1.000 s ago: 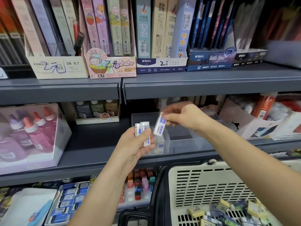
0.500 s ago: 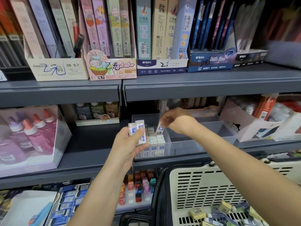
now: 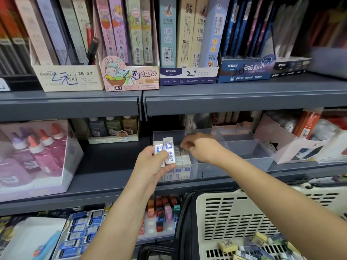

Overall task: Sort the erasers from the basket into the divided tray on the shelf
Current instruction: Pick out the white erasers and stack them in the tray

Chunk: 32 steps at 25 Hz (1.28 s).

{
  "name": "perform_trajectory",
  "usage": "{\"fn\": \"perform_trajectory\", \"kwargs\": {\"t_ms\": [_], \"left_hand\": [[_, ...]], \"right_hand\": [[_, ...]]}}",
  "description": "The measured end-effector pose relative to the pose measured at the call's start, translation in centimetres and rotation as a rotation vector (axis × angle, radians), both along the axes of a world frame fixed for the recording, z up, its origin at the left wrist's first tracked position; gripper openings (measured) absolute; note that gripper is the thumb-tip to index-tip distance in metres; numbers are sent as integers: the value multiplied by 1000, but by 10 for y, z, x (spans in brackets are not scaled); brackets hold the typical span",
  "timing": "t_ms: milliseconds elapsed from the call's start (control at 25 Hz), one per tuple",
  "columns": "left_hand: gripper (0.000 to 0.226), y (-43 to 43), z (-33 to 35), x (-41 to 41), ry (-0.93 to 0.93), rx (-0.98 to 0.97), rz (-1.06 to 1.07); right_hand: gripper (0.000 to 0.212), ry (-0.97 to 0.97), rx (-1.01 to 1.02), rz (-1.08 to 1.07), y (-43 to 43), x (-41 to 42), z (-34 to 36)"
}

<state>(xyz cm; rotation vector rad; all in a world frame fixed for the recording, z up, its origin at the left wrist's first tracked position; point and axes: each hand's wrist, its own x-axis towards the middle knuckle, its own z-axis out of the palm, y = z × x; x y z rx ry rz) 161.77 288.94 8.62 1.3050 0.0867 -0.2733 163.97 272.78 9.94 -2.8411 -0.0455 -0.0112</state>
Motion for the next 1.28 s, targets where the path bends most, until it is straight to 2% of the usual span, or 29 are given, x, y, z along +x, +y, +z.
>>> {"fn": "perform_trajectory", "kwargs": {"t_ms": [160,360,480,560,640,760,920,1080,1200,1280], "left_hand": [[15,-1,2,-4,-43,9,-41],[16,-1,2,-8,-86,56,-101],[9,-3,3,-10,-85,61,-84],[10,-2,4,-7,-50,2,9],[8,2,5,-2,-51,-13,84],[12,3,3,-1,-85,80,103],[14,6,0,1,-121,142,104],[17,8,-2,1,-141,170,85],[18,7,-3,0,-158,192,59],[22,5,-3,-1,-176,201,29]], "right_hand": [[16,-133,476,40,8,-13,13],[2,-58,540,112,8,-21,23],[12,-4,593,126,2,-18,32],[15,-61,637,25,-6,-11,38],[11,-168,439,-89,-14,-2,40],[6,-132,153,-132,-14,6,32],[20,-41,93,-120,-7,8,15],[17,43,-29,-37,-1,6,-3],[25,56,-86,1,-2,4,-4],[24,-13,-31,6,0,0,3]]}}
